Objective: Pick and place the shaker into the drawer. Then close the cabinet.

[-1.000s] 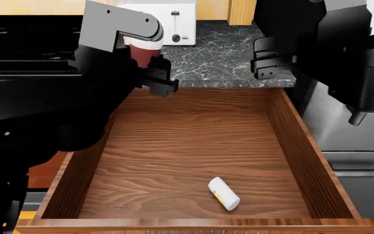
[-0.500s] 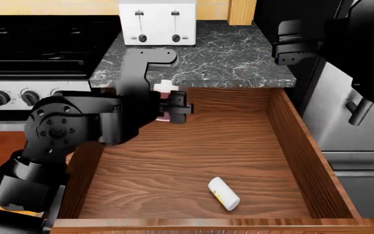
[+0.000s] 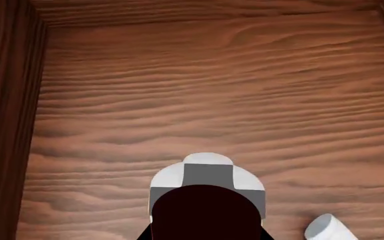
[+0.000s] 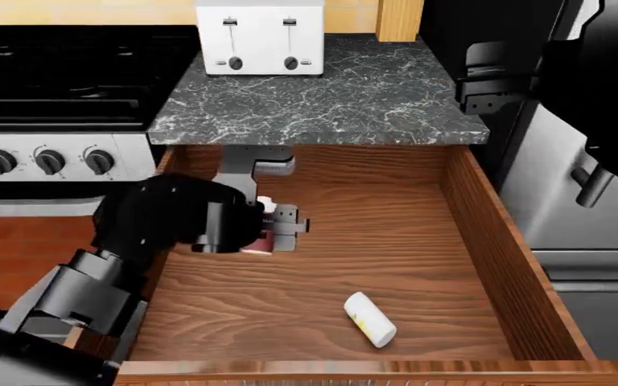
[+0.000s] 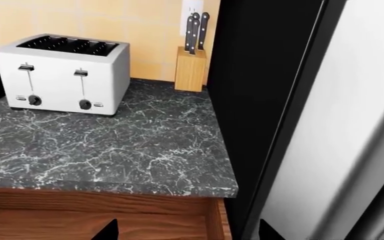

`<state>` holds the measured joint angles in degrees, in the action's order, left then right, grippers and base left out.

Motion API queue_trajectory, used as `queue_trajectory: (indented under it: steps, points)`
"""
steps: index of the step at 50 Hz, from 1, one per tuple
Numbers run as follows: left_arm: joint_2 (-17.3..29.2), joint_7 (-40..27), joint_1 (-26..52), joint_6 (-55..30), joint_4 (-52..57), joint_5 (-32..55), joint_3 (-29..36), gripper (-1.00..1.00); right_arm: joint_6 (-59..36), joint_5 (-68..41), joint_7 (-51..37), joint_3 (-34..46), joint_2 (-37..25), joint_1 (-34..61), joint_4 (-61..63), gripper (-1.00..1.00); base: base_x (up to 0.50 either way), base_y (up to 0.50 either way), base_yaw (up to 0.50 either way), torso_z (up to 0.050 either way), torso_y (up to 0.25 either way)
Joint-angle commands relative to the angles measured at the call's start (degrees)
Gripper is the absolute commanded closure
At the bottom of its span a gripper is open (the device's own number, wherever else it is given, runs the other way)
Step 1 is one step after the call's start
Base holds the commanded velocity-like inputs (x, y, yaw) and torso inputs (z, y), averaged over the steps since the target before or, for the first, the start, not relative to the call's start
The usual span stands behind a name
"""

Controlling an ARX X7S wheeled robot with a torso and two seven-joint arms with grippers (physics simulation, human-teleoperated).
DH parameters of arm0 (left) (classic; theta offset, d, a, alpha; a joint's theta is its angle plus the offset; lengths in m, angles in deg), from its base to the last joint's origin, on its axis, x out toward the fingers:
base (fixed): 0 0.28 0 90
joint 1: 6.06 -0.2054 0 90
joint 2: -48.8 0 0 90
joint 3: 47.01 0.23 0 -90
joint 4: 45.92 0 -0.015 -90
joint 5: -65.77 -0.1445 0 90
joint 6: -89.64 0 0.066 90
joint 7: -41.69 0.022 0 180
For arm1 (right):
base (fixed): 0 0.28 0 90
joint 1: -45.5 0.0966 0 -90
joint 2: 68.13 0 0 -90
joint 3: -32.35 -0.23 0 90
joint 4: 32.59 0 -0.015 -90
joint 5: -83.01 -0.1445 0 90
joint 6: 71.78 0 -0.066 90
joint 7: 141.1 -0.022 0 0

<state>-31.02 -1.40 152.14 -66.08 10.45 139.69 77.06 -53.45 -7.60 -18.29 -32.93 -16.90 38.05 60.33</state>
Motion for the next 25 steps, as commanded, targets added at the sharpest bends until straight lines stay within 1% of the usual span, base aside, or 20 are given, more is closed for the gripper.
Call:
queue_trajectory:
  steps: [1,14,25]
  points:
    - [-1.9,4.3,0.0,3.0,-9.2,-4.2,4.0,1.0,0.4,0.4,0.7,0.2,-0.6,-0.5,0.0,-1.0,0.0,0.0,0.0,0.0,0.0]
    - [-5.4,13.3,-0.1,7.0,-20.7,-8.9,8.9,1.0,1.3,1.4,1.7,0.9,-0.6,-1.6,-0.2,-1.0,0.0,0.0,0.0,0.0,0.0]
    - [-9.5,22.3,0.1,9.5,-31.8,-11.6,12.6,1.0,1.8,1.9,2.3,1.3,-0.8,-2.2,-0.3,-1.0,0.0,0.0,0.0,0.0,0.0]
